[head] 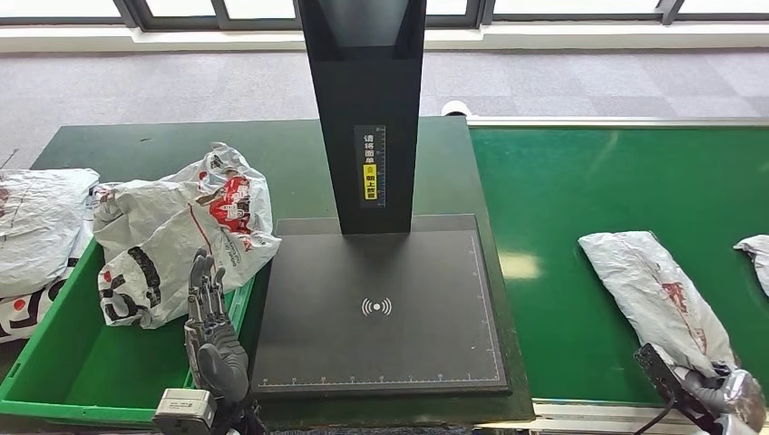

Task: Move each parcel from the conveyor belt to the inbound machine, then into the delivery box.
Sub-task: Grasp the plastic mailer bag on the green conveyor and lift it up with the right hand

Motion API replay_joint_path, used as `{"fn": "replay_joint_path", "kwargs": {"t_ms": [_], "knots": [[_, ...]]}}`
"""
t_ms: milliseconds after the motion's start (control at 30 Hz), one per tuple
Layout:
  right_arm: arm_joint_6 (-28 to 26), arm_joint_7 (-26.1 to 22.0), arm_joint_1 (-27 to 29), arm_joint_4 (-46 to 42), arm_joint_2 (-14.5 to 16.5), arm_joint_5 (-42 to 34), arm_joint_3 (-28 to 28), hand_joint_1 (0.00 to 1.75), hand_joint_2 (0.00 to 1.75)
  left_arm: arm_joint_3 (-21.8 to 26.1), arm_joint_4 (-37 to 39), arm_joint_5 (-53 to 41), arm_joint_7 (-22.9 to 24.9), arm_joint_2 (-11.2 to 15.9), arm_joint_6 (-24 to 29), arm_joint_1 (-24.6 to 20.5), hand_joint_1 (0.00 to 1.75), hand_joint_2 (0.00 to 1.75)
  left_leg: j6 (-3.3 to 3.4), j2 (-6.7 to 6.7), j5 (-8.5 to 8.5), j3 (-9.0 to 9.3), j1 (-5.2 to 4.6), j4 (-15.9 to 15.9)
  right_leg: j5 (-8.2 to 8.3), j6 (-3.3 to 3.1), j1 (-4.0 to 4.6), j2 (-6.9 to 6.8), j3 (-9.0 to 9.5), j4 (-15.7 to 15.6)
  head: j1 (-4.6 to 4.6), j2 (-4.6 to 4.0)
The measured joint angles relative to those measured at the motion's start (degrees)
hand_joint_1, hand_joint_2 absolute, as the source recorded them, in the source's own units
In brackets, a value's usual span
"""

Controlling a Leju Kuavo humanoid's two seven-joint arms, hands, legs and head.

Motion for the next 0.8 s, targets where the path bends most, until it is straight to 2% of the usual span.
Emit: {"fn": "replay_joint_path", "kwargs": {"t_ms": [167,367,567,633,700,800], "knots": [[0.84,-1.37,0.07,0.04,0.49,-0.61,0.57,1.75,1.75,0.02,0.03,0.0,0.0,0.0,-0.34,0.03,0.0,0.0,-0.01,0.0,0.0,0.0,0.03,0.0,0.0,-0.01,0.09,0.0,0.01,0.0,0.0,0.0],[-4.19,-5.5,0.7,-1.08,2.1,-4.0,1.38,1.75,1.75,0.02,-0.33,-0.03,0.0,-0.08,-0.07,0.81,0.0,0.0,-0.03,0.01,-0.02,-0.12,0.03,-0.02,-0.01,-0.02,0.08,-0.01,-0.02,0.0,0.0,0.0],[-4.97,-6.22,1.31,-2.46,3.19,-5.41,1.78,1.75,1.75,0.02,-0.62,-0.09,0.0,-0.28,0.14,1.37,0.0,0.0,-0.03,0.0,0.01,-0.08,0.04,-0.02,-0.01,-0.02,0.05,-0.01,-0.04,0.0,0.0,0.0],[-7.12,-9.7,1.81,-3.53,3.74,-8.81,1.78,1.75,1.75,0.02,-0.7,-0.15,0.0,-0.31,0.37,1.44,0.0,0.0,-0.03,-0.01,0.01,-0.12,0.03,-0.02,-0.01,-0.02,0.03,-0.02,-0.04,0.0,0.0,0.0],[-9.38,-16.77,3.18,-6.93,5.29,-16.64,1.91,1.75,1.75,0.02,-0.84,-0.25,0.0,-0.34,0.97,1.6,0.0,0.0,-0.03,-0.04,0.01,-0.13,0.03,-0.02,-0.01,-0.02,0.03,-0.04,-0.04,0.0,0.0,0.0],[-8.69,-26.18,8.14,-19.65,10.23,-31.2,3.78,1.75,1.75,0.02,-0.92,0.09,0.0,-0.36,2.2,1.99,0.0,0.0,-0.04,-0.17,0.01,-0.12,0.04,-0.04,-0.05,-0.04,0.07,-0.12,-0.05,0.0,0.0,0.0]]}}
